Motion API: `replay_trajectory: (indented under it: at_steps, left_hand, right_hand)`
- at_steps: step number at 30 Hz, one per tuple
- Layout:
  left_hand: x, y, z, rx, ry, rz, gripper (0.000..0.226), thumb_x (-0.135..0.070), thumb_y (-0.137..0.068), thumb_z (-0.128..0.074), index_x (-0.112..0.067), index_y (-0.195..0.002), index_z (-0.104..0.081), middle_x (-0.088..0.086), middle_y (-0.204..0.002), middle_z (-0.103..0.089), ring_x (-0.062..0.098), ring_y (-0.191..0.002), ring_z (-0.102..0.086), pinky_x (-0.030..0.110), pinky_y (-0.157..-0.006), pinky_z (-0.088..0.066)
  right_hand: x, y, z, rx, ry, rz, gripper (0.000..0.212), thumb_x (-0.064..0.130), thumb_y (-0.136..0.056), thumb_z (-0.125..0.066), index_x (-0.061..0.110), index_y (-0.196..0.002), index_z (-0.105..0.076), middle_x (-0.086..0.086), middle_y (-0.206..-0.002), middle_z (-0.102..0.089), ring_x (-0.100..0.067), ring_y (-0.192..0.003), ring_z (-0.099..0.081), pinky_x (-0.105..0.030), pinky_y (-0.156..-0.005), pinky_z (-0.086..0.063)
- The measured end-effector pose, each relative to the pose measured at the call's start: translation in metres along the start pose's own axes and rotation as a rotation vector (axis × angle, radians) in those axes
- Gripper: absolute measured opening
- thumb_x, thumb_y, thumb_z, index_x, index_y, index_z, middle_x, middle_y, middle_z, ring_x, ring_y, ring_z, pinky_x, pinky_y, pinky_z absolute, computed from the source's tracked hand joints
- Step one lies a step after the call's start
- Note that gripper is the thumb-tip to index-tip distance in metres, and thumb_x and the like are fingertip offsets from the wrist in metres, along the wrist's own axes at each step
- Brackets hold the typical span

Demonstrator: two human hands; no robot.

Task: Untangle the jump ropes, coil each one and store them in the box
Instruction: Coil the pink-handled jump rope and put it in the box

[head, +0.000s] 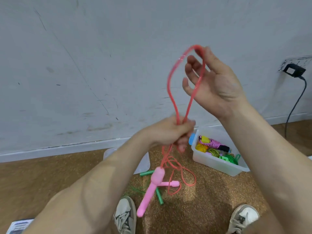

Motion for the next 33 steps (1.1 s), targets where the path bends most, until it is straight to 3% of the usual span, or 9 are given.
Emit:
replay_trajectory:
  at_steps: [2,5,9,16,21,24,27,30,33]
  left_hand:
    - [-0.015,0.001,0.018,-0.175,0.394,-0.076,0.04,-0.034,-0.103,-0.035,-0.017,-0.067,-0.039,-0.008,-0.043,-0.029,0.009,-0.036,-0.03,0.026,-0.05,-0.044]
    - [-0.034,0.007,0.057,-0.315,0.965,-0.239,0.04,-0.035,-0.102,-0.034,-0.02,-0.064,-0.035,-0.008,-0.042,-0.02,0.006,-0.035,-0.013,0.014,-0.035,-0.024]
    - [-0.023,0.028,0.111,-0.615,1.142,-0.297,0.036,-0.028,-0.098,-0.034,-0.022,-0.062,-0.031,-0.008,-0.039,-0.017,0.004,-0.029,-0.014,0.013,-0.029,-0.009]
    - [0.015,0.074,0.176,-1.049,0.909,-0.119,0.026,-0.011,-0.091,-0.038,-0.019,-0.066,-0.038,-0.007,-0.044,-0.022,0.007,-0.034,-0.013,0.014,-0.033,-0.009]
    - [0.014,0.055,0.136,-0.703,0.337,0.074,0.013,-0.011,-0.085,-0.063,-0.014,-0.096,-0.068,0.0,-0.077,-0.067,0.005,-0.047,-0.025,0.017,-0.037,-0.011]
    - [0.009,0.03,0.076,-0.312,0.26,0.044,0.03,0.006,-0.082,-0.058,-0.014,-0.102,-0.069,0.004,-0.108,-0.066,0.002,-0.05,-0.029,0.016,-0.038,-0.012]
    - [0.015,0.019,0.016,0.088,0.141,0.098,0.027,0.006,-0.087,-0.054,-0.011,-0.104,-0.066,0.002,-0.105,-0.069,0.006,-0.053,-0.032,0.015,-0.037,-0.018]
    - [0.016,0.012,0.013,-0.006,0.018,0.111,0.023,-0.019,-0.097,-0.051,-0.015,-0.079,-0.065,-0.001,-0.067,-0.068,0.011,-0.051,-0.03,0.019,-0.038,-0.017]
    - [0.003,0.01,0.038,-0.255,0.374,0.03,0.032,-0.025,-0.1,-0.044,-0.018,-0.07,-0.052,-0.003,-0.049,-0.049,0.007,-0.045,-0.019,0.016,-0.033,-0.012]
  right_hand:
    - [-0.02,0.004,0.013,-0.049,0.283,-0.12,0.046,0.062,-0.078,-0.055,0.027,-0.107,-0.062,0.006,-0.104,-0.061,-0.009,-0.102,-0.055,-0.036,-0.096,-0.037]
    - [-0.087,0.029,0.011,0.294,0.6,-0.473,0.084,0.072,-0.06,-0.07,0.015,-0.121,-0.059,-0.002,-0.108,-0.067,-0.021,-0.111,-0.057,-0.041,-0.099,-0.036]
    - [-0.127,0.048,0.009,0.493,0.826,-0.602,0.03,0.023,-0.089,-0.068,0.001,-0.105,-0.058,-0.009,-0.072,-0.064,-0.027,-0.071,-0.063,-0.051,-0.084,-0.051]
    - [-0.083,0.04,0.065,0.567,1.513,-0.674,0.016,0.027,-0.09,-0.067,0.014,-0.083,-0.062,-0.007,-0.068,-0.059,-0.021,-0.064,-0.061,-0.023,-0.06,-0.047]
    - [-0.049,0.017,0.03,0.144,0.87,-0.27,0.019,-0.004,-0.09,-0.05,0.009,-0.094,-0.063,0.005,-0.057,-0.035,-0.008,-0.047,-0.031,-0.022,-0.047,-0.029]
    - [-0.043,0.012,0.003,0.039,0.327,-0.182,0.029,-0.01,-0.082,-0.033,0.007,-0.089,-0.056,0.003,-0.055,-0.028,-0.01,-0.049,-0.022,-0.022,-0.045,-0.023]
    - [-0.027,0.003,-0.001,-0.114,-0.084,-0.084,0.028,-0.008,-0.069,-0.029,0.008,-0.084,-0.046,0.001,-0.053,-0.024,-0.012,-0.048,-0.02,-0.022,-0.043,-0.027]
    - [-0.011,-0.005,0.023,-0.252,-0.205,-0.02,0.028,-0.006,-0.064,-0.036,0.008,-0.087,-0.047,-0.002,-0.057,-0.033,-0.014,-0.048,-0.036,-0.023,-0.052,-0.038]
    - [-0.019,-0.007,0.054,-0.308,0.19,-0.124,0.018,0.028,-0.088,-0.053,0.017,-0.102,-0.055,-0.001,-0.081,-0.052,-0.015,-0.081,-0.055,-0.034,-0.077,-0.041]
Point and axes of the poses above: each hand's wrist, its own y-axis away from the middle knuckle, its own z-axis out of the back of the hand, x = y × z, the point moved 6 cm from there along -y, towards the middle knuckle
